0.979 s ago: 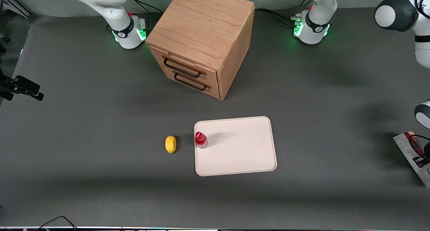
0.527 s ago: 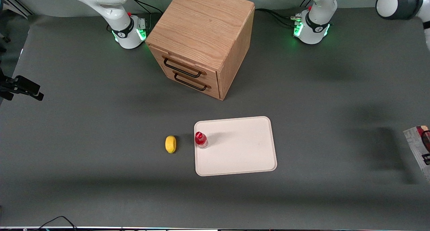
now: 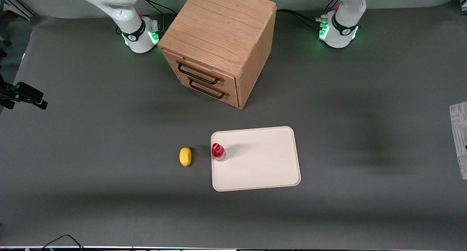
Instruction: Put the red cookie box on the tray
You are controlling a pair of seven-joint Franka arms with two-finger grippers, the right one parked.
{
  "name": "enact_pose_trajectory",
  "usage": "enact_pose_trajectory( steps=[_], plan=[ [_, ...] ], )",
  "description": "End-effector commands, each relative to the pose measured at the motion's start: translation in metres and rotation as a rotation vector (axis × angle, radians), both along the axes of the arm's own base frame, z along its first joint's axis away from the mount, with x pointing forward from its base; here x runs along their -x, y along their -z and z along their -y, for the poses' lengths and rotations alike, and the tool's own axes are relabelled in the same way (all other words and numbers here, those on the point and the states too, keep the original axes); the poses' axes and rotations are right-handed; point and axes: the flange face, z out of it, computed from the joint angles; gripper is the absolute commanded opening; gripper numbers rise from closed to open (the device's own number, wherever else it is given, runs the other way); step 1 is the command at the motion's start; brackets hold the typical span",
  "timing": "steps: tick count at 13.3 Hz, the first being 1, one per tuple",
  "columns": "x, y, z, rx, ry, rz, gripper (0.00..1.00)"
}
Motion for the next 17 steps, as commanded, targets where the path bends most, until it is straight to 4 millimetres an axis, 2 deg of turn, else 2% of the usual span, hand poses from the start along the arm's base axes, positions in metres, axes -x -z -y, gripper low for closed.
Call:
enact_pose_trajectory(
  steps=[1, 2, 4, 6, 8, 10, 13, 15, 17],
  plan=[
    [0.017, -0.032, 0.042, 0.000, 0.064, -0.012, 0.00],
    [0.018, -0.039, 0.061, 0.000, 0.079, -0.005, 0.00],
    [0.021, -0.049, 0.115, -0.003, 0.051, 0.007, 0.00],
    [0.026, -0.053, 0.182, -0.001, -0.007, 0.015, 0.00],
    [0.032, -0.048, 0.256, 0.004, -0.062, 0.013, 0.00],
    [0.040, -0.034, 0.316, 0.007, -0.113, 0.017, 0.00],
    [0.051, -0.011, 0.397, 0.049, -0.146, 0.017, 0.00],
    [0.062, 0.022, 0.445, 0.056, -0.165, 0.043, 0.00],
    [0.069, 0.071, 0.474, 0.049, -0.175, 0.107, 0.00]
  ],
)
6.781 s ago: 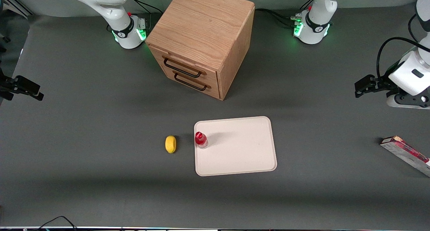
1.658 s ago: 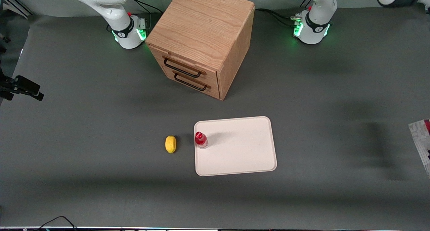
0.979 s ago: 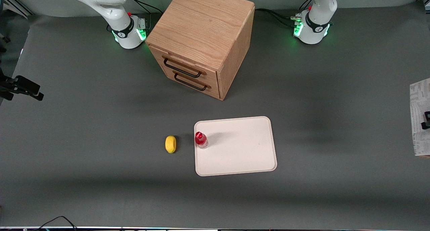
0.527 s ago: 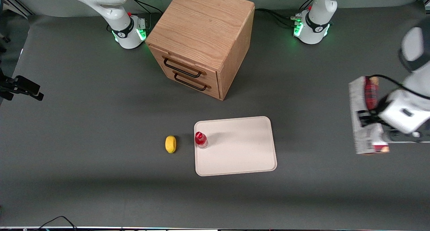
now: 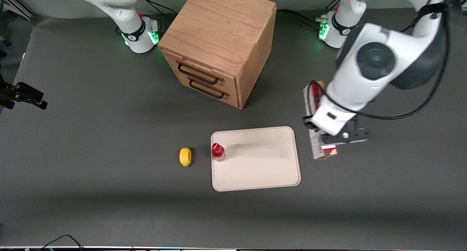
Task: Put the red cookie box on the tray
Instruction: 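Carry the upright cookie box with the left gripper over the white tray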
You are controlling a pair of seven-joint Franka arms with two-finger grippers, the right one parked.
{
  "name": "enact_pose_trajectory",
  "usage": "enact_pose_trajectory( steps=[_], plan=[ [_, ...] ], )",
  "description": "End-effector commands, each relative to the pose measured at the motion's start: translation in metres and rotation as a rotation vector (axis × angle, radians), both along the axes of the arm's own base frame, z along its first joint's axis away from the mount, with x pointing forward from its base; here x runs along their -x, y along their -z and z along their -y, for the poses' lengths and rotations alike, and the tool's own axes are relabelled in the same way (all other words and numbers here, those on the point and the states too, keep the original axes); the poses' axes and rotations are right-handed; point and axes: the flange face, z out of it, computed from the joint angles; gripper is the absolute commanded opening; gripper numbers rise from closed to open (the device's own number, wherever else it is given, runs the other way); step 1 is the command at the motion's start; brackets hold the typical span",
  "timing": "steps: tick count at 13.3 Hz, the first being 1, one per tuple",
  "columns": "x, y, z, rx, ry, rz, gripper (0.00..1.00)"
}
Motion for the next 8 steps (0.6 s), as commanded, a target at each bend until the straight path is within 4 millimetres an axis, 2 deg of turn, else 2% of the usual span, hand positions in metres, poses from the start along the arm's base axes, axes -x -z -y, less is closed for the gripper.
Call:
enact_pose_trajectory(
  steps=[1, 3, 6, 8],
  plan=[
    [0.007, 0.059, 0.028, -0.004, -0.025, 0.059, 0.00],
    [0.006, 0.105, 0.051, -0.006, -0.040, 0.067, 0.00],
    [0.003, 0.178, 0.070, -0.065, -0.043, 0.115, 0.00],
    [-0.001, 0.208, 0.076, -0.032, -0.034, 0.127, 0.00]
  ],
)
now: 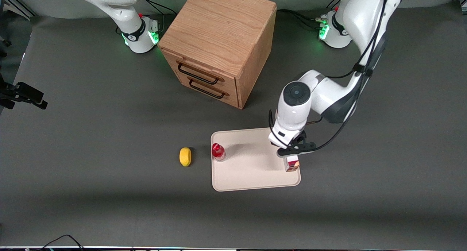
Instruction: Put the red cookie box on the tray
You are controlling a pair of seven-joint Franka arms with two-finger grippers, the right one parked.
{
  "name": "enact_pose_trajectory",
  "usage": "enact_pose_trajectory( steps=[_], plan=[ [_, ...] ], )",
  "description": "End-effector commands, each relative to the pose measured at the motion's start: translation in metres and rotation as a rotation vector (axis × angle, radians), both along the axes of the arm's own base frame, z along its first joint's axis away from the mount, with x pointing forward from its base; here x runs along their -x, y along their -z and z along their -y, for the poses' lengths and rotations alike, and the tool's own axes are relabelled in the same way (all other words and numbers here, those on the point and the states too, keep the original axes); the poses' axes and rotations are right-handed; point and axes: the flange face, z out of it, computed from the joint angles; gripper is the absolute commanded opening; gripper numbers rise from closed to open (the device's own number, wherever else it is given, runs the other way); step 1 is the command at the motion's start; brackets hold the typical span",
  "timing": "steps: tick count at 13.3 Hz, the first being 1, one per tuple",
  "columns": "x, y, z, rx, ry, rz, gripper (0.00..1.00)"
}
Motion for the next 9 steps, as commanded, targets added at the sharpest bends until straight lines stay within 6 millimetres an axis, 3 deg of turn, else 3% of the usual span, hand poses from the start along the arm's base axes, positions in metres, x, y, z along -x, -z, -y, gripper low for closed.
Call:
enact_pose_trajectory(
  steps=[1, 5, 9],
  plan=[
    [-0.006, 0.024, 0.009, 0.023, -0.007, 0.022, 0.00],
    [-0.011, 0.053, 0.006, 0.004, 0.004, 0.004, 0.00],
    [-0.013, 0.062, 0.003, 0.017, 0.006, 0.013, 0.00]
  ],
)
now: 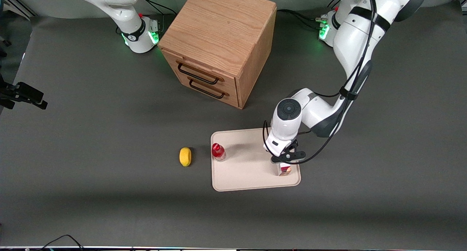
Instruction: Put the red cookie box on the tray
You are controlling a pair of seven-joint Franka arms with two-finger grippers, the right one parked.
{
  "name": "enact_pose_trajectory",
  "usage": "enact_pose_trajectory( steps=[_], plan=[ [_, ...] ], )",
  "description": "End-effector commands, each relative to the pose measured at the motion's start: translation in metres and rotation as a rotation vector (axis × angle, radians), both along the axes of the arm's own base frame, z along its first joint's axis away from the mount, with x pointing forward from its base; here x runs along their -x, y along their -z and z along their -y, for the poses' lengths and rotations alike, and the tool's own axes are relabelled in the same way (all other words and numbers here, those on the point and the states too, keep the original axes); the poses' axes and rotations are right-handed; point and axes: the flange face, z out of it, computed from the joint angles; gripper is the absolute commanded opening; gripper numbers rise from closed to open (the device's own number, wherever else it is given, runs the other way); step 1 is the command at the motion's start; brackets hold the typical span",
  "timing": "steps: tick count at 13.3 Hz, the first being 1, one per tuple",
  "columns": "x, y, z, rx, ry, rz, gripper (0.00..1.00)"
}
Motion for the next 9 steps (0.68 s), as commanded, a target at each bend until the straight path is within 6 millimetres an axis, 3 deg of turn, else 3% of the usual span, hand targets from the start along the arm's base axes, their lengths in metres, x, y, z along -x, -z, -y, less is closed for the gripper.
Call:
enact_pose_trajectory(
  steps=[1, 5, 7, 8, 9],
  plan=[
    [-0.005, -0.001, 0.003, 0.001, -0.003, 0.029, 0.00],
    [-0.006, 0.009, 0.000, -0.012, 0.005, 0.026, 0.00],
    [-0.006, 0.009, -0.001, -0.013, 0.020, 0.026, 0.39],
    [-0.008, 0.009, -0.003, -0.014, 0.019, 0.031, 0.85],
    [-0.012, 0.008, -0.007, -0.016, 0.023, 0.051, 1.00]
  ],
)
